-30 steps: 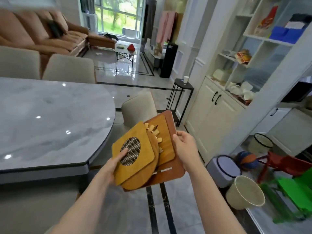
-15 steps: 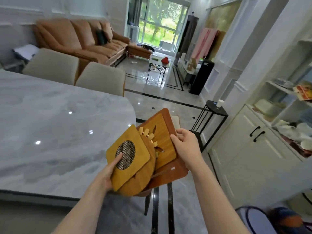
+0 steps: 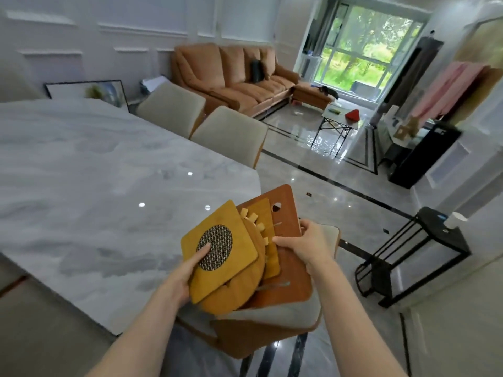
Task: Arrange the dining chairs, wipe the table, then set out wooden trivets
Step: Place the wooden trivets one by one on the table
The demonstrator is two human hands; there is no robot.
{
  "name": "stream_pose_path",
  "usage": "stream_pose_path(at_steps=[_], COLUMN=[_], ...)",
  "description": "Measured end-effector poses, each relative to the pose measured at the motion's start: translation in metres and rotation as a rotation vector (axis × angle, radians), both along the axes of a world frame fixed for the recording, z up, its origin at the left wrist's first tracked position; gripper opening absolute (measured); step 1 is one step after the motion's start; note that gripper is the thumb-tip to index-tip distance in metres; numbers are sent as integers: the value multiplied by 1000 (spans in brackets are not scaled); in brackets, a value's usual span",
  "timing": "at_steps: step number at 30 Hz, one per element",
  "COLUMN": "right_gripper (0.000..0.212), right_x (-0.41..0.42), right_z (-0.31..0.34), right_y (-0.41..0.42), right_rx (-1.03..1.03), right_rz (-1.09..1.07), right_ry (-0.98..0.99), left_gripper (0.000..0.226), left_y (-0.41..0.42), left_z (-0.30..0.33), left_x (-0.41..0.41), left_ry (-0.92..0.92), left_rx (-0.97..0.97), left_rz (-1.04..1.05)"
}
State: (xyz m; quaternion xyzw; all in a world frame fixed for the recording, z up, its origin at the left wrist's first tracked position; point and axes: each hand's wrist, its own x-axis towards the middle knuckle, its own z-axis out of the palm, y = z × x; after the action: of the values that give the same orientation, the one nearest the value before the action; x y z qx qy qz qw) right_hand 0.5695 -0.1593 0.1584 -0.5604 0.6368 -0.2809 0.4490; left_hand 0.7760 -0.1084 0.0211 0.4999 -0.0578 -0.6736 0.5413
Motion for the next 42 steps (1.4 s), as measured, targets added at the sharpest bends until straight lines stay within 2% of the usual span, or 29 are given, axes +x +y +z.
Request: stream_pose_path(at_steps=[4, 8, 13, 18, 23, 27, 30, 34, 39, 42], right_gripper=[62, 69, 46, 37, 43, 28, 25, 25, 29, 33], right_x=[25, 59, 81, 95, 99, 106, 104, 94, 86, 89], right_z=[-9, -8, -15, -30, -39, -44, -50, -65, -97, -122], right_y=[-24, -53, -88, -122, -151, -171, -192, -224, -272, -305], right_rx=[-192, -208, -210, -131, 8, 54, 86, 173, 302, 373], right_rz=[118, 229, 278, 265, 289, 335, 379, 454, 544, 611], right_ry=[283, 504, 253, 129, -6, -36, -35, -49, -107, -84], left_gripper=[49, 47, 52, 73, 46, 40, 38, 36, 49, 46], left_y=[-6, -18, -38, -51, -55, -65, -74, -87, -101, -107], left_z=[-5, -11, -18, -26, -30, -26, -23, -23, -32, -39], left_x=[9, 29, 67, 98, 109, 114, 113, 102, 82, 71], left_ry=[2, 3, -3, -7, 5, -8, -25, -59, -94, -117], left_rx=[13, 25, 23, 24, 69, 69, 69, 64, 90, 117], left_rz=[54, 115, 204, 286, 257, 263, 305, 371, 452, 573])
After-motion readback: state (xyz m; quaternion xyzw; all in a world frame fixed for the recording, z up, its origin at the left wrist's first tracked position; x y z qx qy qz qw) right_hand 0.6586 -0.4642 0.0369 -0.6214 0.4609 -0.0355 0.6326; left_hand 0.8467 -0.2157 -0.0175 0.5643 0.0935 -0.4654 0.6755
